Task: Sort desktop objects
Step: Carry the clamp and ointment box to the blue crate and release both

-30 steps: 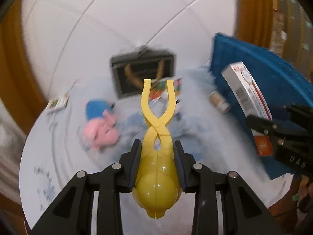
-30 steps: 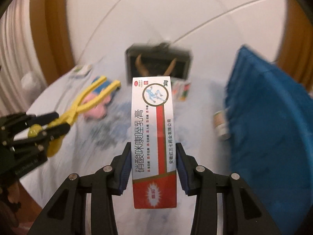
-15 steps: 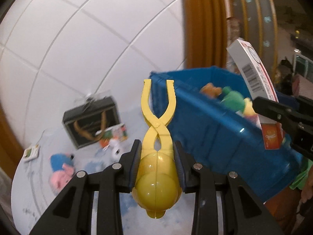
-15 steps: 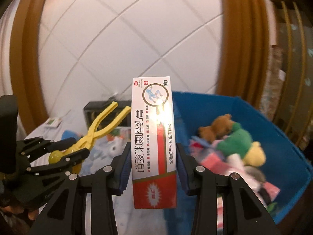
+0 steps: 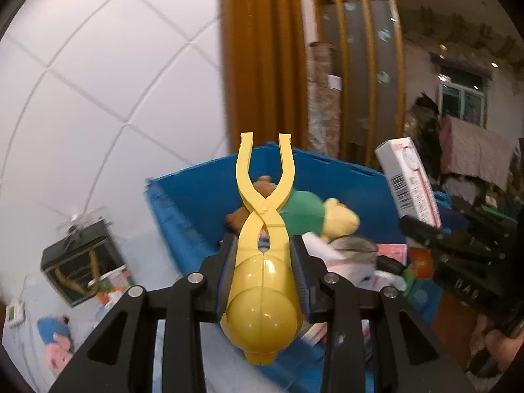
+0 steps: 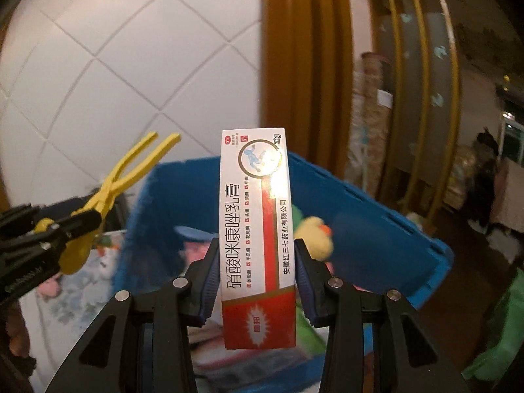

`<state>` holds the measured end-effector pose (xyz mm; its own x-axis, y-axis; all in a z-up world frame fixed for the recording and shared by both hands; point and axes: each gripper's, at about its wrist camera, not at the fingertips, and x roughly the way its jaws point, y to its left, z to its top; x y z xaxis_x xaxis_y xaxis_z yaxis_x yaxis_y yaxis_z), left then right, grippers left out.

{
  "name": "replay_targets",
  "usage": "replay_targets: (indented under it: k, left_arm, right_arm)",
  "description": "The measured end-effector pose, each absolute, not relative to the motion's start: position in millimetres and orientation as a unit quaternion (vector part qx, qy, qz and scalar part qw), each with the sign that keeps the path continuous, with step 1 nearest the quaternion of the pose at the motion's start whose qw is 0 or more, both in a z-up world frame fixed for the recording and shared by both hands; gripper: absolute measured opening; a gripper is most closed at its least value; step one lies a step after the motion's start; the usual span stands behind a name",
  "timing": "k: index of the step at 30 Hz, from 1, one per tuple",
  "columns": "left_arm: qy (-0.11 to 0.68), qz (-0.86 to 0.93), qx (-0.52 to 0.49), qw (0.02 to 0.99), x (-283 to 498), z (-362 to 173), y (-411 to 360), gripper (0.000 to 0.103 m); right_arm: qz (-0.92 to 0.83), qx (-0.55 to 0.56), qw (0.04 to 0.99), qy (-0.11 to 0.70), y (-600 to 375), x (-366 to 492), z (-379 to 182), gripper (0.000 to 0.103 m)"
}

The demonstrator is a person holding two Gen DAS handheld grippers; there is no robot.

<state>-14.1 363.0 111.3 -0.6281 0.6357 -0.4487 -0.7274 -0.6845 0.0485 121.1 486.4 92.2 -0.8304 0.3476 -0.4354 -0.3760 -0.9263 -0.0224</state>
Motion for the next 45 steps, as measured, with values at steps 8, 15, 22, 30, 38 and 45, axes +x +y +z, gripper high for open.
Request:
replay_targets:
  k: [8,15,22,30,38,45]
  left_arm:
    - [0.153,0.877,-0.214,0.402,-5,110,431,0.033]
    - [0.171,0.871,-0.221,0.404,-6,102,447,0.033]
    - [0.195,0.866,-0.226,0.400,-7,93,452,0.033]
    - [0.199,0.867,-0.227,0.396,-5,90,452,0.033]
    - [0.199,0.865,-0.242,0.392,-9,90,455,0.036]
    - [0.196,0.873,-0.228,0.384,-5,92,451,0.062]
  right_arm:
    - [0.948,-0.239,0.206,0.051,537,122,77,0.041]
    - [0.943,-0.251,0.212,0.056,564,111,66,0.041]
    - [0.937,-0.262,0.223,0.056,576,105,52,0.041]
    - [0.936,-0.273,0.215,0.063,585,95,44,0.041]
    - [0.933,-0.276,0.225,0.055,585,92,39,0.042]
    - [0.933,-0.257,0.246,0.049,584,97,46,0.083]
